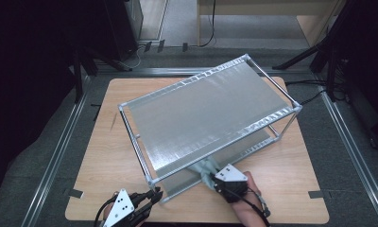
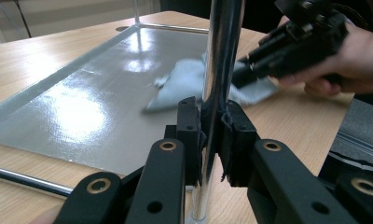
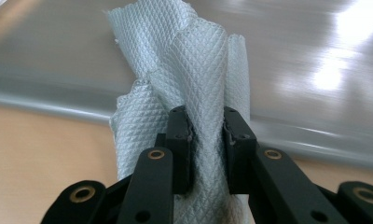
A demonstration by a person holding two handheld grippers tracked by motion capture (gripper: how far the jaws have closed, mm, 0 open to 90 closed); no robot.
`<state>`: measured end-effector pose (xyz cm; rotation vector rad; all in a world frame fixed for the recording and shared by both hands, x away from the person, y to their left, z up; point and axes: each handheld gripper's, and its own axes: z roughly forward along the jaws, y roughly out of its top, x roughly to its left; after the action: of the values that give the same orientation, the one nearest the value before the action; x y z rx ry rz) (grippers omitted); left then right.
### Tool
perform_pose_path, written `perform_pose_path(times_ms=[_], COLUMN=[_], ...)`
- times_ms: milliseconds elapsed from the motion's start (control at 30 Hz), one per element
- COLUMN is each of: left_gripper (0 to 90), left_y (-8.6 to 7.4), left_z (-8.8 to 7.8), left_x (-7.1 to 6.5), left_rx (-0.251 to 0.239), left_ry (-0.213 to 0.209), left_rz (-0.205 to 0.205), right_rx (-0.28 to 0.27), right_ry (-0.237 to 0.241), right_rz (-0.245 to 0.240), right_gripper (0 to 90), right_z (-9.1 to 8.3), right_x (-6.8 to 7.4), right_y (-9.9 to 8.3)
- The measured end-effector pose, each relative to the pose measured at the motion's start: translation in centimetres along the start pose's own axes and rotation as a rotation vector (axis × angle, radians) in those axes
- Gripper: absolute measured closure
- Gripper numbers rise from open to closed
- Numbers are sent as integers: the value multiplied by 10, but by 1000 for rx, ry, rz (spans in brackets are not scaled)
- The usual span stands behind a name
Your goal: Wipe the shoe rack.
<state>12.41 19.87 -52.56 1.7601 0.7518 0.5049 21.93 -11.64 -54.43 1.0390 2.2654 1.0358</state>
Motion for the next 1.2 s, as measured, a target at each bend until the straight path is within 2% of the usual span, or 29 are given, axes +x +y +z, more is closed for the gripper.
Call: perform_pose_path(times_ms=[33,100,300,333,433,467,567,667,700,733,767,833,933,967,1000,1067,1100,1133,1167,1200], left_gripper=[801,801,801,801,801,801,801,801,801,801,801,801,802,801,801,801,801,802,802,803], left_y=[0,0,0,0,0,0,0,-1,-1,-1,-1,-1,-1,-1,-1,0,0,0,0,0], left_z=[0,0,0,0,0,0,0,0,0,0,0,0,1,1,2,3,3,5,5,6], left_x=[0,0,0,0,0,0,0,0,0,0,0,0,0,0,-1,-2,-2,-3,-3,-4], left_rx=[0,0,1,1,1,1,0,0,0,0,0,-1,-2,-2,-3,-4,-4,-6,-6,-6], left_ry=[-1,-2,-2,-2,-3,-4,-6,-6,-5,-6,-6,-5,-4,-4,-5,-6,-6,-10,-10,-13], left_rz=[-1,-3,-2,-2,-5,-6,-8,-8,-8,-8,-8,-12,-14,-14,-17,-18,-18,-20,-20,-20], right_rx=[-1,2,7,7,5,0,-8,-13,-14,-18,-18,-26,-9,-8,-4,4,4,15,15,17], right_ry=[-42,-67,-163,-163,-207,-239,-286,-308,-352,-366,-366,-363,-347,-298,-278,-250,-250,-248,-248,-202], right_rz=[25,63,146,146,212,256,293,310,315,327,327,358,335,317,301,265,265,226,226,192], right_gripper=[761,761,758,758,758,755,721,737,753,761,761,790,794,795,795,795,795,797,797,797], right_z=[-1,-3,-6,-6,-8,-9,-9,-10,-10,-10,-10,-10,-9,-7,-6,-2,-2,1,1,4], right_x=[-19,-37,-88,-88,-112,-124,-137,-142,-146,-149,-149,-153,-146,-134,-125,-105,-105,-82,-82,-60], right_y=[-3,-5,-14,-14,-20,-24,-29,-30,-30,-31,-31,-31,-30,-27,-25,-21,-21,-17,-17,-13])
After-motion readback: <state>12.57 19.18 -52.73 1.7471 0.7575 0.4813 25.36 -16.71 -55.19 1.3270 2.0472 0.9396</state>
